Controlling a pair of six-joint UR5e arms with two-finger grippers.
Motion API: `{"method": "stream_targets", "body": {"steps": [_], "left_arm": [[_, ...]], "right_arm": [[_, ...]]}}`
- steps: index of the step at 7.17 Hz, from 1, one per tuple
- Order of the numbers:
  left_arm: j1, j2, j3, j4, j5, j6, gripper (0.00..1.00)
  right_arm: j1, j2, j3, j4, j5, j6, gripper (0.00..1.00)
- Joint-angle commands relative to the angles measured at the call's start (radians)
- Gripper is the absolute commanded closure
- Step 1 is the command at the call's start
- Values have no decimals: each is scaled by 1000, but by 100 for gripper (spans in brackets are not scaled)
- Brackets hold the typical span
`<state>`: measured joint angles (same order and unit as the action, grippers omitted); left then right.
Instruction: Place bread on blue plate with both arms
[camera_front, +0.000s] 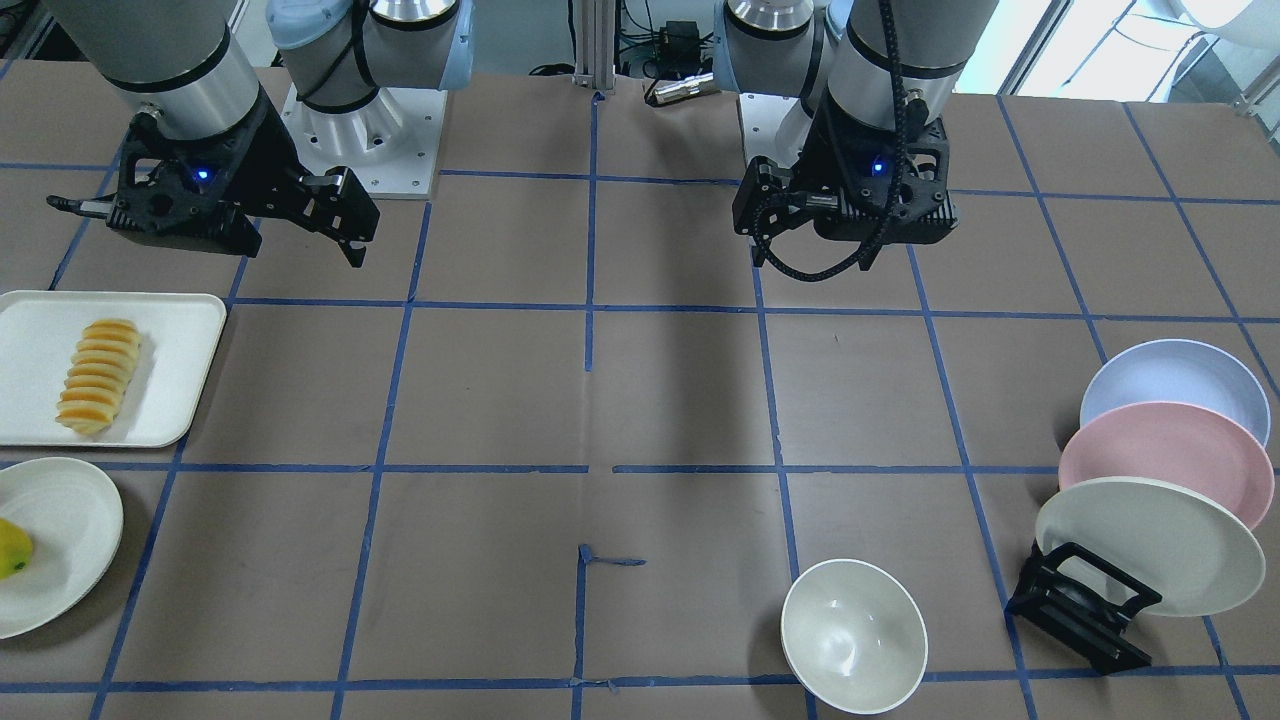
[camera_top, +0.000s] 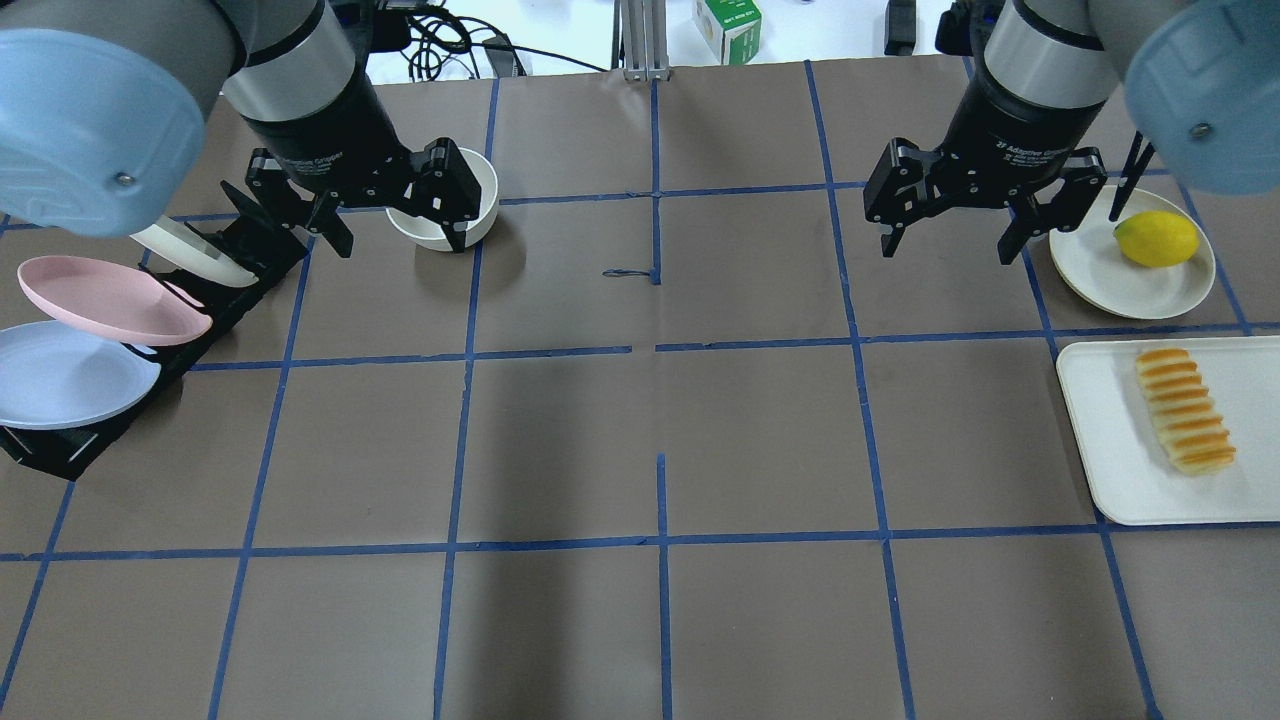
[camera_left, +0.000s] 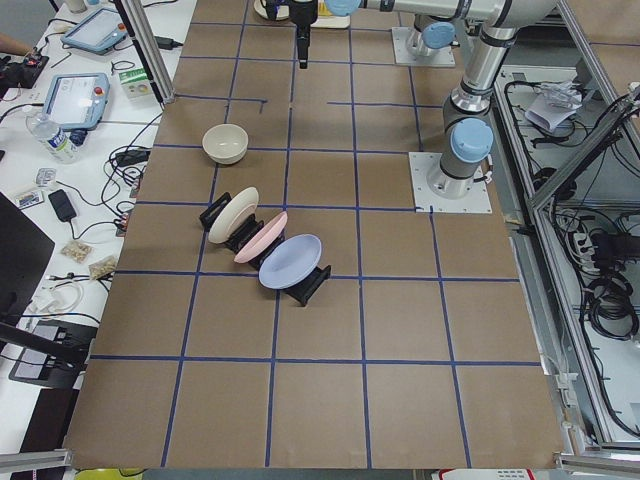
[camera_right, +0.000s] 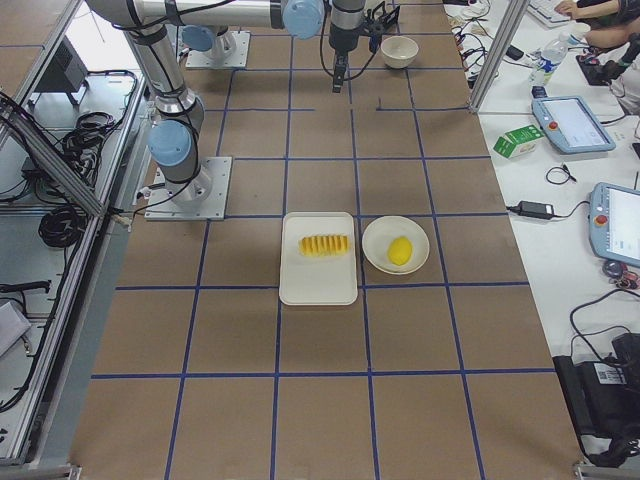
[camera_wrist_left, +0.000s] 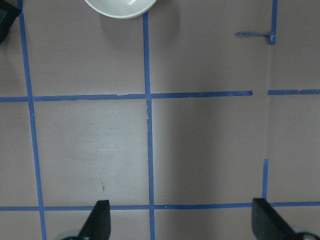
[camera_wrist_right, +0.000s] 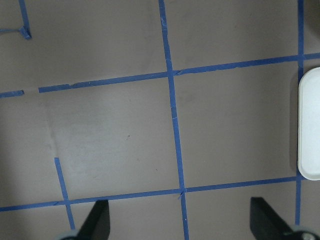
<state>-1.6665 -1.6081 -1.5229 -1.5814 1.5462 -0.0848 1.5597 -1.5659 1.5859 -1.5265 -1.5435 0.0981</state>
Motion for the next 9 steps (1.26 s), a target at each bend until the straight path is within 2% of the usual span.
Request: {"method": "stream_targets", "body": {"steps": [1, 7, 9], "left_arm": [[1, -1, 0, 1, -18, 0, 0], [17, 20, -16, -12, -11, 0, 0], [104, 39, -10, -41, 122, 10, 0]], "right_arm": [[0, 0, 0, 0, 5, 0, 0], [-3, -3, 2, 22, 2, 0, 0], [-45, 6, 12, 31, -1, -5, 0]]}}
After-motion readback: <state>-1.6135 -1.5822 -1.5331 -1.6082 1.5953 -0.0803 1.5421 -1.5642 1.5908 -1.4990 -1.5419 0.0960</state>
